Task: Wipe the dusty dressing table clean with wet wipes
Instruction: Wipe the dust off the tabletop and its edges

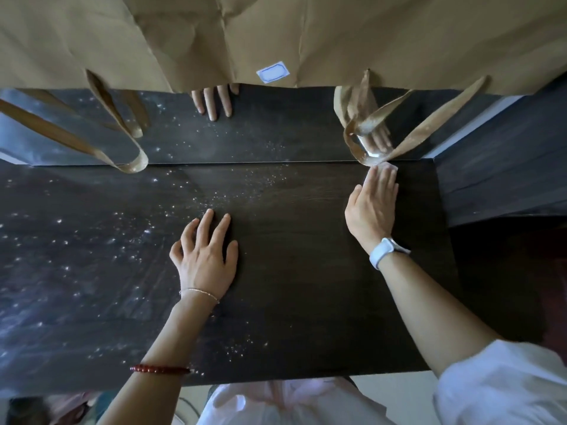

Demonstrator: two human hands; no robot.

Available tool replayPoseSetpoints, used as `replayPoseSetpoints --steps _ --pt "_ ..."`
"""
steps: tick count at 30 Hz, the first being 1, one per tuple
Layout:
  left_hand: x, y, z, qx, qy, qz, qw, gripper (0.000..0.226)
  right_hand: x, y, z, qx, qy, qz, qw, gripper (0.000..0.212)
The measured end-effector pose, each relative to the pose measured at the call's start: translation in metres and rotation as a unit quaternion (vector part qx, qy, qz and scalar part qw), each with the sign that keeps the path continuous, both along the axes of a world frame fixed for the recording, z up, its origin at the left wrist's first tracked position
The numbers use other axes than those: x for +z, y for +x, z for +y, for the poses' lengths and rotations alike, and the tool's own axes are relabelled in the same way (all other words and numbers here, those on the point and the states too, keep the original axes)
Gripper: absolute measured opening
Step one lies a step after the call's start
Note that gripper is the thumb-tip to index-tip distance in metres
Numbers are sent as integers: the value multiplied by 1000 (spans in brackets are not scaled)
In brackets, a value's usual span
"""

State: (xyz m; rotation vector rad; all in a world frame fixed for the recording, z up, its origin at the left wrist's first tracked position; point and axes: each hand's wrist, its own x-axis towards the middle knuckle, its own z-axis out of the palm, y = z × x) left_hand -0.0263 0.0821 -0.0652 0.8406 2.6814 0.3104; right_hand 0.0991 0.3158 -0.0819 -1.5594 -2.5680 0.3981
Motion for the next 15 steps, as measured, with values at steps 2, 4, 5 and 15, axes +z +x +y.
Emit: replayPoseSetpoints --steps 2,4,5,15 --pt "2 -11 -9 -23 10 6 1000 54 2 -20 -11 8 -10 -10 1000 52" --pt "2 -26 -23 -17 9 11 1000 54 2 -40 -24 12 -20 -3 1000 53" --pt "2 -35 -30 -8 6 13 1000 54 2 -48 -30 11 -18 7 1000 53" --pt "5 -131 -115 42 -10 -7 999 55 1 -167 -159 124 -15 14 992 64"
